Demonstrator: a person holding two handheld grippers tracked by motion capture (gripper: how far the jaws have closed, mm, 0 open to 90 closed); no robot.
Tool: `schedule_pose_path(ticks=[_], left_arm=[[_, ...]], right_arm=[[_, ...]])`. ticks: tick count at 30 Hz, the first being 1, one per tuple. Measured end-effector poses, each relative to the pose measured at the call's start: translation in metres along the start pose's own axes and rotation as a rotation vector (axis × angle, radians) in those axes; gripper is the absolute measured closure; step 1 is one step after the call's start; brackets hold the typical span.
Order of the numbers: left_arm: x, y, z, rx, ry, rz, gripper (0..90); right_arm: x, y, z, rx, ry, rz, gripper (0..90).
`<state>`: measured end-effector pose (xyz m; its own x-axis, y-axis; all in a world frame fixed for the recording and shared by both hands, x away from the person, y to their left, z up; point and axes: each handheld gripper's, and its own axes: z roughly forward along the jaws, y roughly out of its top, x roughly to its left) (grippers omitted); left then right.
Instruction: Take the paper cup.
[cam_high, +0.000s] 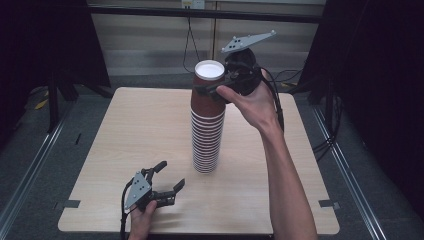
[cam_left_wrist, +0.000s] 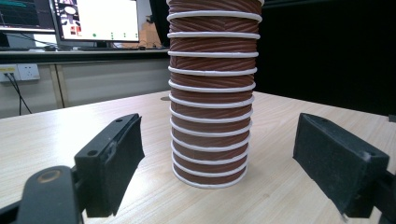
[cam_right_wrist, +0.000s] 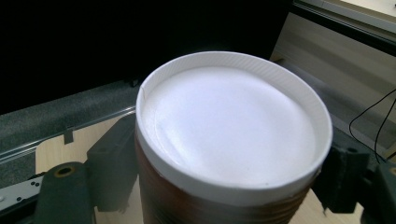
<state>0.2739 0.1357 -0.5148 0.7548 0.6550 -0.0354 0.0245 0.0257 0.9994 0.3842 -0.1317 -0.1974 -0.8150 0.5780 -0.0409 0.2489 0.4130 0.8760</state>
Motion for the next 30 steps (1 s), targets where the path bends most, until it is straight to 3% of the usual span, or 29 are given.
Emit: schedule_pose_path(ticks=[11,30], left_arm=[[0.000,0.000,0.000,0.001,0.001,0.001,15.7],[0.000,0.000,0.000,0.000,0.002,0.001,15.6]], right_arm=[[-0.001,0.003,-0.004,-0.018,0.003,0.004,21.7],[-0.001,0.008,-0.025,-0.166,-0.002,0.022,22.2]])
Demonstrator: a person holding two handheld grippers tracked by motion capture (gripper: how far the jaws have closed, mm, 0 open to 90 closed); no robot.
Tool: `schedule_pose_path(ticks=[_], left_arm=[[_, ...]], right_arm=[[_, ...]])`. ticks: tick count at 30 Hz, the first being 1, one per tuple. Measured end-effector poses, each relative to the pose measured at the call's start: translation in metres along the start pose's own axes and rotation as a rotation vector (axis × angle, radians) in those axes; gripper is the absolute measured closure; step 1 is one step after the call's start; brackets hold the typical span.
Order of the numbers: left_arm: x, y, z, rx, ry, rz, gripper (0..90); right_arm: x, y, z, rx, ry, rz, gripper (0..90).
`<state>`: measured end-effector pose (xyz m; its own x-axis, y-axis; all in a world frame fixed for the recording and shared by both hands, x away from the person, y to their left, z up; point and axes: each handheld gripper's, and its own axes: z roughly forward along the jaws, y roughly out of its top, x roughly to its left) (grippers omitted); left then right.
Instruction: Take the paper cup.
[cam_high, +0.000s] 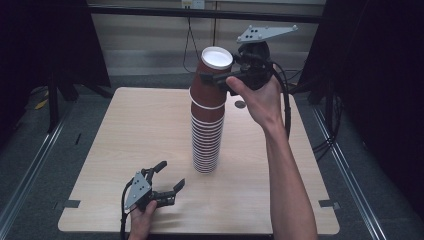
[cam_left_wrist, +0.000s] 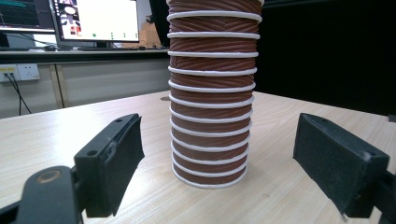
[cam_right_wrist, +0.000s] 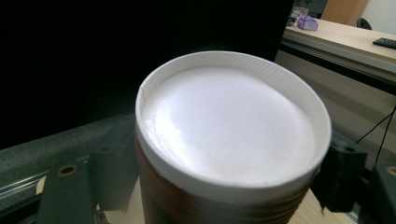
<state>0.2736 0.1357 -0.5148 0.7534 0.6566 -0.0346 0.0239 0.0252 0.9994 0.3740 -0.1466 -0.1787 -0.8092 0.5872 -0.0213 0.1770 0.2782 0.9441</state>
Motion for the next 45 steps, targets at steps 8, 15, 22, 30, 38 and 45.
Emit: schedule_pose_path(ticks=[8,15,22,30,38,45], left_arm=[[0.000,0.000,0.000,0.000,0.001,0.000,15.5],[0.000,0.000,0.000,0.001,0.001,0.001,15.5],[0.000,0.000,0.000,0.000,0.002,-0.003,15.6],[0.000,0.000,0.000,0.000,0.002,-0.003,15.6],[0.000,0.000,0.000,0.000,0.001,-0.004,15.6],[0.000,0.000,0.000,0.001,0.000,-0.004,15.6]], right_arm=[[0.001,0.000,-0.009,-0.081,0.001,0.021,22.5],[0.001,-0.002,-0.015,-0.143,-0.003,0.039,22.6],[0.001,-0.003,-0.021,-0.196,-0.013,0.049,22.7],[0.000,-0.004,-0.028,-0.259,-0.014,0.059,22.7],[0.002,-0.007,-0.034,-0.303,-0.017,0.050,22.8],[0.000,-0.009,-0.042,-0.358,-0.021,0.062,22.9]])
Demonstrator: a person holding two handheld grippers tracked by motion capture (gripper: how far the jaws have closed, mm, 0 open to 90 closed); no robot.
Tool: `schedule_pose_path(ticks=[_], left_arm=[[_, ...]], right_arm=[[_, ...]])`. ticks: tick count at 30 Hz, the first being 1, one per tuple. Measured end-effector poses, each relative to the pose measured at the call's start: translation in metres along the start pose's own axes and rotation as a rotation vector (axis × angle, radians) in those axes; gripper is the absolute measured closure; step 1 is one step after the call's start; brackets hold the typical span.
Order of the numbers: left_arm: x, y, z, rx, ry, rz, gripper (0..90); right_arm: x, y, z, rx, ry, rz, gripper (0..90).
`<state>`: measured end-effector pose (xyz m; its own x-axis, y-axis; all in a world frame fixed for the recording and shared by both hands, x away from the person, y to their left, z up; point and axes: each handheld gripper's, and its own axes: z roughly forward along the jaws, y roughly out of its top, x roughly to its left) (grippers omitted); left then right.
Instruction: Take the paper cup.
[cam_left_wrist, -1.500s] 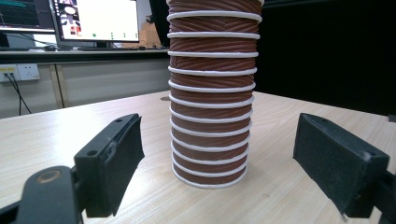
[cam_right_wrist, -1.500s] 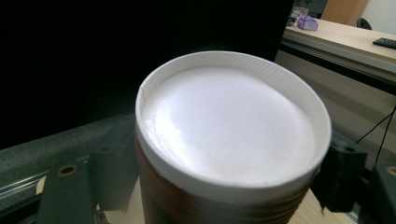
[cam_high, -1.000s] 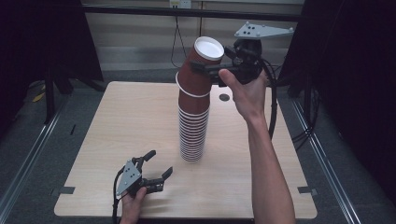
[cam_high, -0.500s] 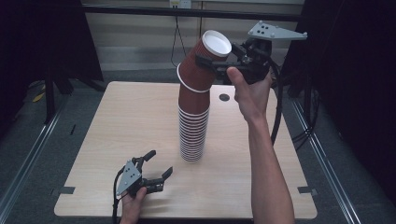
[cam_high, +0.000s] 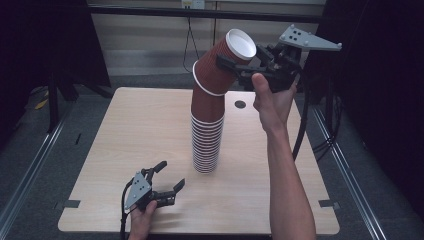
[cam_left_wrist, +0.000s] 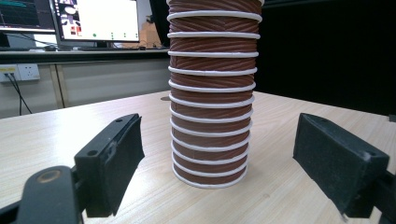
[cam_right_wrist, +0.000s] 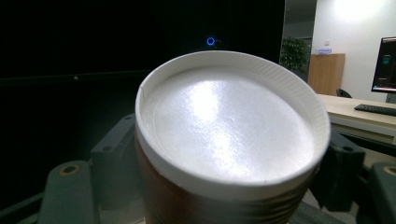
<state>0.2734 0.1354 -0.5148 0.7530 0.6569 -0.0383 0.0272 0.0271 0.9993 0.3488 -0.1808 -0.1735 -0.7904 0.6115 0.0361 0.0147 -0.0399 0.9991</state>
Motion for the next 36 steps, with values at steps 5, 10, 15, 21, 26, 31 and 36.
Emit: schedule_pose_path(ticks=[5,10,15,21,26,31,36], left_arm=[[0.000,0.000,0.000,0.000,0.001,0.000,15.6],[0.000,0.000,0.000,0.002,0.001,0.005,15.6],[0.000,0.000,0.000,0.000,0.001,-0.001,15.6],[0.000,0.000,0.000,0.001,0.000,0.004,15.6],[0.000,0.000,0.000,0.002,0.001,0.002,15.6],[0.001,0.000,0.000,0.002,0.001,0.006,15.6],[0.000,0.000,0.000,0.002,0.001,0.002,15.6]], right_arm=[[0.001,0.001,-0.005,-0.012,-0.001,-0.002,22.9],[0.000,-0.001,-0.009,-0.021,-0.003,-0.002,22.9],[0.000,-0.004,-0.013,-0.027,0.000,0.004,22.9],[-0.001,-0.008,-0.020,-0.048,-0.002,0.013,22.9],[-0.002,-0.012,-0.029,-0.066,-0.002,0.024,22.9],[-0.002,-0.014,-0.040,-0.074,-0.006,0.027,22.9],[-0.002,-0.016,-0.051,-0.076,-0.015,0.028,22.9]])
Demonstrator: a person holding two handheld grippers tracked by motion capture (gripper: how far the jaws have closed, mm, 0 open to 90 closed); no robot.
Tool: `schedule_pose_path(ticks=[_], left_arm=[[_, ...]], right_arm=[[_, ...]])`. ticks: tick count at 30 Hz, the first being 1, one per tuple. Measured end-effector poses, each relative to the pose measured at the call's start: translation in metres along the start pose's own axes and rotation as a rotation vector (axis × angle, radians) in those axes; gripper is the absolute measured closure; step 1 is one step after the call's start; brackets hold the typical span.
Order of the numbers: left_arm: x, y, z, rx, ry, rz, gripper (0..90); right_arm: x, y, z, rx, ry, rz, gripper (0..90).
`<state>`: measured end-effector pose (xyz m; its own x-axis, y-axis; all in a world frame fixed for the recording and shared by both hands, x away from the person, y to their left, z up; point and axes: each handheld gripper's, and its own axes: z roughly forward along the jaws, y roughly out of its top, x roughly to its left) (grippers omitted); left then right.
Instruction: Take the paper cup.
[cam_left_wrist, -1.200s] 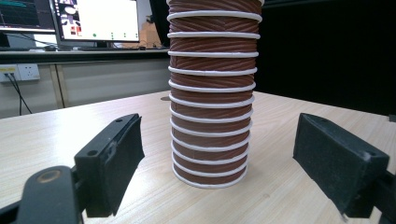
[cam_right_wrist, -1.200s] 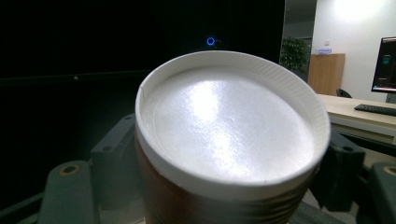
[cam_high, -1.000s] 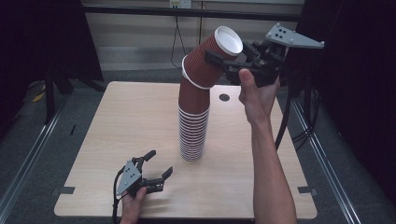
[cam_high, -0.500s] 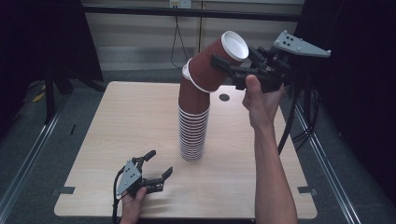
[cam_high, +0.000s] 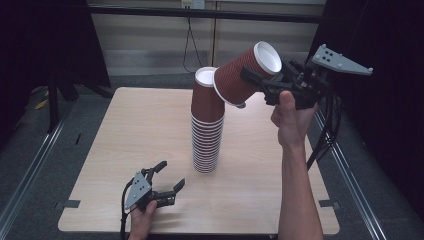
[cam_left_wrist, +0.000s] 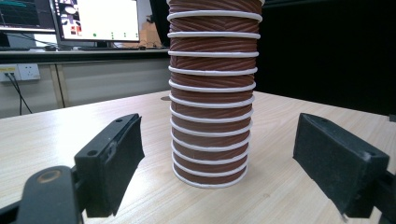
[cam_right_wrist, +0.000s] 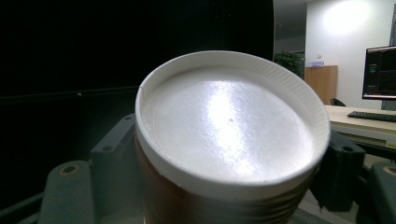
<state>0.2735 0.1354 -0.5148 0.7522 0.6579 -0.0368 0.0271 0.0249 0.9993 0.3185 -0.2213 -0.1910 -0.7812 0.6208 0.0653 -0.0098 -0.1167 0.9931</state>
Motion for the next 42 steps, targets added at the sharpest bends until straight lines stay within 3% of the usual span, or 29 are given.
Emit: schedule_pose_path(ticks=[6,7,9,10,14,17,20,21,22,23,24,27,29,32,33,38,41,42], left_arm=[[0.001,0.000,0.000,0.004,-0.002,0.013,15.6],[0.000,0.000,0.000,0.000,-0.005,-0.008,15.6],[0.002,0.001,0.000,0.004,-0.004,0.021,15.6],[0.000,0.000,0.000,0.001,-0.003,-0.006,15.6],[0.000,0.000,0.000,0.000,-0.002,-0.006,15.6],[0.002,0.000,0.000,0.004,-0.004,0.020,15.6],[0.000,0.000,0.000,0.000,-0.003,-0.005,15.6],[0.002,0.000,0.000,0.004,-0.004,0.021,15.6],[0.001,0.000,0.000,0.004,-0.002,0.021,15.6],[0.000,0.000,0.000,0.002,-0.003,-0.005,15.6],[0.002,0.001,0.000,0.007,-0.004,0.020,15.6],[0.002,0.001,0.000,0.011,-0.007,0.021,15.6],[0.001,0.000,0.001,0.007,-0.008,-0.005,15.6],[0.003,0.001,0.001,0.013,-0.023,0.021,15.4],[0.001,0.000,0.001,0.009,-0.031,-0.002,15.3],[0.002,0.001,0.003,0.030,-0.055,-0.018,15.4],[0.003,0.004,0.005,0.057,-0.068,0.001,15.5],[0.002,0.005,0.005,0.057,-0.066,-0.023,15.6]], right_arm=[[0.001,-0.002,-0.012,0.011,-0.010,-0.002,22.9],[0.000,-0.003,-0.014,0.009,-0.014,-0.003,22.9],[-0.003,-0.005,-0.018,0.010,-0.022,0.005,22.9],[-0.004,-0.006,-0.019,0.013,-0.026,0.007,22.9],[-0.007,-0.013,-0.025,0.026,-0.034,0.014,22.8],[-0.009,-0.018,-0.028,0.056,-0.037,0.007,22.8],[-0.012,-0.025,-0.034,0.052,-0.046,0.020,22.8],[-0.012,-0.027,-0.036,0.059,-0.052,0.023,22.8],[-0.013,-0.029,-0.037,0.063,-0.054,0.022,22.8],[-0.013,-0.032,-0.038,0.067,-0.054,0.026,22.8],[-0.013,-0.035,-0.039,0.073,-0.054,0.029,22.8],[-0.013,-0.044,-0.039,0.094,-0.054,0.034,22.8],[-0.013,-0.050,-0.039,0.108,-0.056,0.037,22.8],[-0.011,-0.060,-0.040,0.121,-0.054,0.042,22.8],[-0.010,-0.063,-0.040,0.124,-0.054,0.046,22.8],[-0.009,-0.078,-0.042,0.146,-0.058,0.054,22.8],[-0.007,-0.086,-0.044,0.156,-0.056,0.063,22.8],[-0.007,-0.088,-0.044,0.160,-0.055,0.065,22.8]])
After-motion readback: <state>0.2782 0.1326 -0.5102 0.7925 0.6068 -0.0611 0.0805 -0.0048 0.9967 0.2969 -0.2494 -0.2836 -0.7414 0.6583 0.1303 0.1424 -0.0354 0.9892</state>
